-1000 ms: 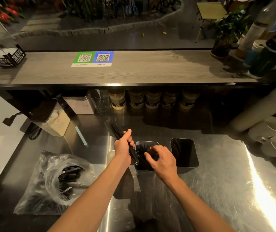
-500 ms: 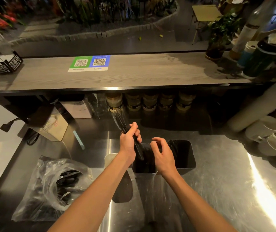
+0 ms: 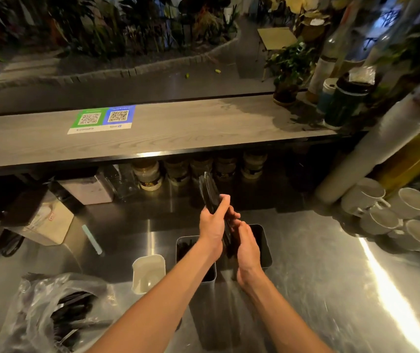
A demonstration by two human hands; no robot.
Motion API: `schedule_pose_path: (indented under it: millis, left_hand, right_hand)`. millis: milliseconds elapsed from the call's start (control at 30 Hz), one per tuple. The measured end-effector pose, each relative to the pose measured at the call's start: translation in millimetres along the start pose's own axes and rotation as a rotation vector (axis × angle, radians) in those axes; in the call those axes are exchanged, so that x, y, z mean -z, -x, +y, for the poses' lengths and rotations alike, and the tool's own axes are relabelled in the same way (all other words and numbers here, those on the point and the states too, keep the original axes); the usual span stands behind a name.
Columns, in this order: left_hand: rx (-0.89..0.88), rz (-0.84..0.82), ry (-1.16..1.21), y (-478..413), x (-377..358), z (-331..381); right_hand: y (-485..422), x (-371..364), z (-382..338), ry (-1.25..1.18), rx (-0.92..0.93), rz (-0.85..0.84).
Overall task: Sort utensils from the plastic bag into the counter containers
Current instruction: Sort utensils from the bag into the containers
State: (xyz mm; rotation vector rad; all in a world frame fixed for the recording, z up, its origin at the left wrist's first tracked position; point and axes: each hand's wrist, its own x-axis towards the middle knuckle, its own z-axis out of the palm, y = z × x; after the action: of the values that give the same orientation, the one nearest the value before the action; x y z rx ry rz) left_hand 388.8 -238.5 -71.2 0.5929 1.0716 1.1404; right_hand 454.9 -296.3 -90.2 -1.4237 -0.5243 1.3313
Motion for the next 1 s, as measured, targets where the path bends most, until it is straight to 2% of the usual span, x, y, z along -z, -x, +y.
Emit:
schedule_pose_path:
  millis: [133, 367, 533, 600, 733, 933, 1000]
  left_hand:
    - [0.018, -0.083, -0.054, 3, -15, -11]
    - [0.104, -0.056, -0.296, 2, -29, -33]
    - [0.064, -0.201, -0.327, 2, -30, -40]
    - [0.065, -0.211, -0.424, 0, -29, -43]
    - [0.120, -0.199, -0.357, -10, -30, -49]
    - [0.063, -0.146, -0.590, -13, -27, -57]
    - [-0.070, -0.172, -0.867, -17, -14, -63]
  right_hand:
    - [-12, 26, -3, 0.145, 0.006, -0.055]
    - [-38, 59, -36, 0.212, 0.237, -0.050]
    - [-52, 75, -58, 0.313, 0.230, -0.277]
    - [-57, 78, -62, 0.374, 0.217, -0.354]
    - [-62, 83, -63, 0.408, 0.238, -0.396]
    - [-60, 88, -55, 0.411, 0.241, -0.340]
    - [-59, 89, -49, 0.419, 0.240, -0.329]
